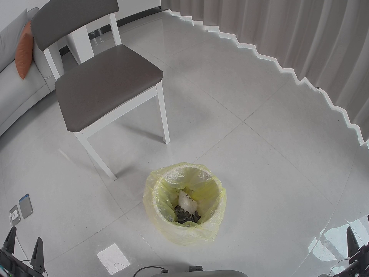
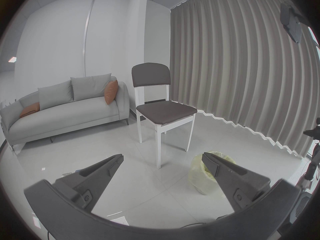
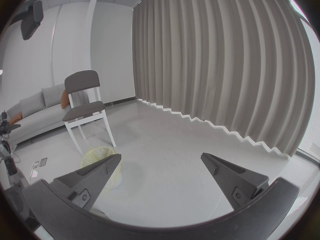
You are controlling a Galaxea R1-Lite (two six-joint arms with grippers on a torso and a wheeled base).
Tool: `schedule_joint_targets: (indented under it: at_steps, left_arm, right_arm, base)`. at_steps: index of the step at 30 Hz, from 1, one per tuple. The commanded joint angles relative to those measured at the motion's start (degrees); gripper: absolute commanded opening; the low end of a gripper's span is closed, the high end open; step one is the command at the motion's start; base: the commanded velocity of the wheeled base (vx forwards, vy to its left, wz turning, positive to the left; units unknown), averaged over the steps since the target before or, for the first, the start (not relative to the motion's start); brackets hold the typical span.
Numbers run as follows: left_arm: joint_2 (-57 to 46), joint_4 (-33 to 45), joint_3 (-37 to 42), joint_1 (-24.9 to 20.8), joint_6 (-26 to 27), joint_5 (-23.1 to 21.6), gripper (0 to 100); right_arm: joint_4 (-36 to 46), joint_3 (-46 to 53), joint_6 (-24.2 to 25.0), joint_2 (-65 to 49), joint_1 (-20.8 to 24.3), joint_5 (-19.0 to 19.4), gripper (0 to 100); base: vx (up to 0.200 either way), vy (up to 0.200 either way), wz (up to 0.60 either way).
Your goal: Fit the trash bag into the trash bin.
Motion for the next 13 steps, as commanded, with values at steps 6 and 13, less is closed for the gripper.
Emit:
schedule_joint_targets:
  at_steps: [6,13]
  left_arm:
    - [-0.6,0.0,0.9,0.0,0.8,-0.2,100]
    - [-0.6,0.0,1.0,0.1,1.8,-0.3,100]
  right_arm:
    - [-0.1,1.0,0.0,-0.2,0.0,0.1,100]
    - [-0.1,1.0,0.1,-0.2,0.0,0.0,100]
  base:
    - [0.000,0.000,0.00]
    - [0.000,0.000,0.00]
